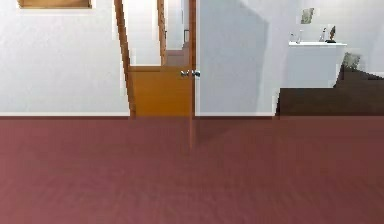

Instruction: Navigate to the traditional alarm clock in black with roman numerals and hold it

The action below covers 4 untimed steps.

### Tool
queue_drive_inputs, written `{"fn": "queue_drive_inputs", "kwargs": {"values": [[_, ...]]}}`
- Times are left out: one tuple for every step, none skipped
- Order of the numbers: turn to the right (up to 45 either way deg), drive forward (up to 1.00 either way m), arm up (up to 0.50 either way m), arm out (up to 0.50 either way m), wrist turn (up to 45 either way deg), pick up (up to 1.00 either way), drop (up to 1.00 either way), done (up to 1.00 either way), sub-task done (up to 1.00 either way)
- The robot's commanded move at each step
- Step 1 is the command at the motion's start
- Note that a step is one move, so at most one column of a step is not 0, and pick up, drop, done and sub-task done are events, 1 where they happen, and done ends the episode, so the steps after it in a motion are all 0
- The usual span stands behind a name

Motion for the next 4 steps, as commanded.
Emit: {"fn": "queue_drive_inputs", "kwargs": {"values": [[-12.0,0.00,0.00,0.00,0.0,0.00,0.00,0.00,0.00],[0.0,1.00,0.00,0.00,0.0,0.00,0.00,0.00,0.00],[0.0,1.00,0.00,0.00,0.0,0.00,0.00,0.00,0.00],[3.0,0.00,0.00,0.00,0.0,0.00,0.00,0.00,0.00]]}}
